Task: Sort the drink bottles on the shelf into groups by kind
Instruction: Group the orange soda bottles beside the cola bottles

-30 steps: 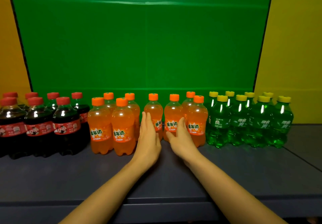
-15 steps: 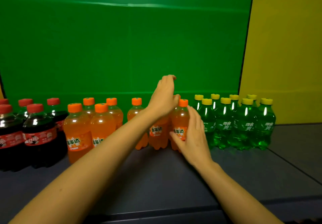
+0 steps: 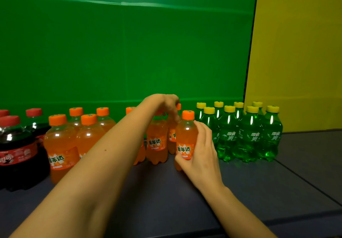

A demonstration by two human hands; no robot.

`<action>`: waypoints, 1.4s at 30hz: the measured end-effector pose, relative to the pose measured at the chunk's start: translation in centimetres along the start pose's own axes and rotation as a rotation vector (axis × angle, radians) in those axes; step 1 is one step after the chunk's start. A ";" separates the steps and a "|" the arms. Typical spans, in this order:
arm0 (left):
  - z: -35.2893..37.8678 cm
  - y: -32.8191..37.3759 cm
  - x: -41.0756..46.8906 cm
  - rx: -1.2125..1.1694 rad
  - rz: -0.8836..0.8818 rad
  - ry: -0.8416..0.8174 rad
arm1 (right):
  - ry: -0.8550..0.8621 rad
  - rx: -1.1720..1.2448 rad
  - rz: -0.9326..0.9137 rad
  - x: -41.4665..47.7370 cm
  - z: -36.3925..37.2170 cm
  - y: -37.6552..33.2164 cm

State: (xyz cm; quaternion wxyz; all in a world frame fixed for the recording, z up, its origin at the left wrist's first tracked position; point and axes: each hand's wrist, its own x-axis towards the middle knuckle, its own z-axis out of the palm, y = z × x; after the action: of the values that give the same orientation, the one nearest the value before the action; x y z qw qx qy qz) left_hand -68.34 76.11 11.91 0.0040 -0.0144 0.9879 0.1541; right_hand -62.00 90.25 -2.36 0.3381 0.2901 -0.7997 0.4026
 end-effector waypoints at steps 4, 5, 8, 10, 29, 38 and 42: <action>0.1 0.2 0.4 0.024 0.034 -0.001 | 0.018 -0.020 0.013 -0.2 -0.4 0.3; 0.1 0.3 0.4 0.039 0.058 0.010 | 0.013 -0.022 0.026 -0.2 -0.5 0.3; 0.0 0.5 0.2 0.076 0.124 0.068 | -0.011 -0.026 0.048 -0.1 -0.6 0.3; -0.3 0.6 0.1 0.077 0.166 0.135 | -0.017 -0.019 0.048 -0.2 -0.7 0.4; -3.4 -1.2 -16.5 -0.346 0.154 0.847 | -0.037 0.293 0.155 0.0 -0.3 -0.1; 4.6 -5.4 -17.6 -0.251 0.061 0.682 | -0.195 0.515 0.145 -0.4 0.7 -1.3; 5.9 -6.8 -16.7 -0.288 0.048 0.722 | -0.270 0.487 0.147 -0.8 1.1 -1.6</action>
State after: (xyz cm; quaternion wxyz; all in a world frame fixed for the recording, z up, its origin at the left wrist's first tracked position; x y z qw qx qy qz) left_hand -51.46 71.93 4.42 -0.3496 -0.0449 0.8942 0.2761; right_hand -60.73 88.66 -2.74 0.1190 0.3552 -0.7361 0.5638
